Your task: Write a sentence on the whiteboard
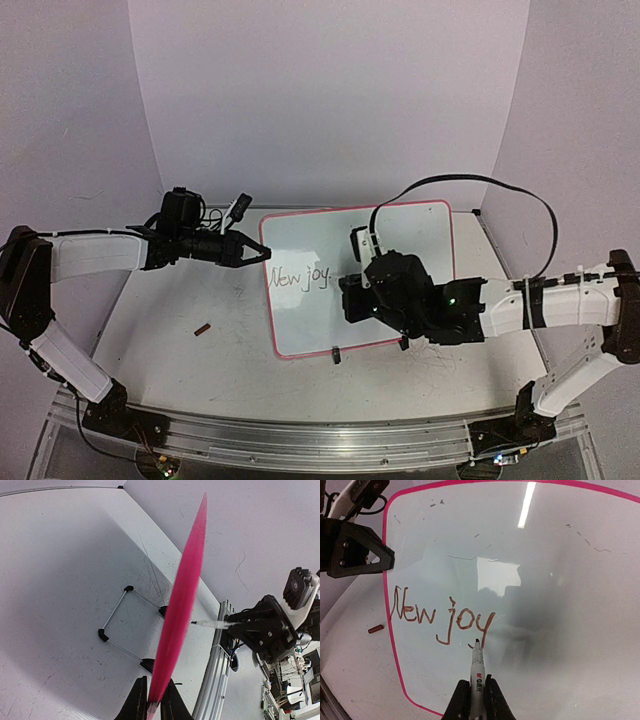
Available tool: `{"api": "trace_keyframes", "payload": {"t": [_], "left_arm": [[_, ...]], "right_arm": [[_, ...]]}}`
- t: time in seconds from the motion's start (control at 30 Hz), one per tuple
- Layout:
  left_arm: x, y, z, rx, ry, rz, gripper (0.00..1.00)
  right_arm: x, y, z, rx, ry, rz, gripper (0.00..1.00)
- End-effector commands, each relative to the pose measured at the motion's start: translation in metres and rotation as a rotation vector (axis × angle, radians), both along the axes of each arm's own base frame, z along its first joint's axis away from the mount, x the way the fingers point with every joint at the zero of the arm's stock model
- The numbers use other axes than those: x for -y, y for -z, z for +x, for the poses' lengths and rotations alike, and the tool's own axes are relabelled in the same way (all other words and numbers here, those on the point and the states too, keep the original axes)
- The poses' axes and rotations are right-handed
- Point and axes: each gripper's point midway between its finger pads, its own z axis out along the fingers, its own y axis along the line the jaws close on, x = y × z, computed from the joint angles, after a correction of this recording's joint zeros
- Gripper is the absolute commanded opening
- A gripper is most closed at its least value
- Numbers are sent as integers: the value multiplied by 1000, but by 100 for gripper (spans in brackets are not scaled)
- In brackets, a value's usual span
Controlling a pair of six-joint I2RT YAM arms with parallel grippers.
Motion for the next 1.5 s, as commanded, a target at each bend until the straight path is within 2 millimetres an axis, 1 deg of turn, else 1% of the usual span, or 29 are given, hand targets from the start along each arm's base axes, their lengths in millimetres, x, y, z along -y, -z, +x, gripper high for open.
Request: {"api": "trace_keyframes", "payload": {"t": [0.0,0.13,0.27,0.63,1.0,1.13,1.47], "left_arm": [[7,-11,-7,29,40,-24,9],[6,-9,-7,29,37,-19,9],[6,-10,-7,32,39,-22,9],[7,-10,-8,29,42,-22,9],[7,-11,-8,30,44,-23,9],[7,-11,-8,28,45,-24,9],[8,-9,-9,24,48,-23,9]], "right_arm": [[4,-27,14,46,38,68,0],[1,-26,17,49,43,63,0],[3,-22,18,48,53,53,0],[1,-20,22,55,72,39,0],[3,-24,22,61,76,47,0],[2,-19,23,59,82,36,0],[-5,-15,26,55,75,25,0]]}}
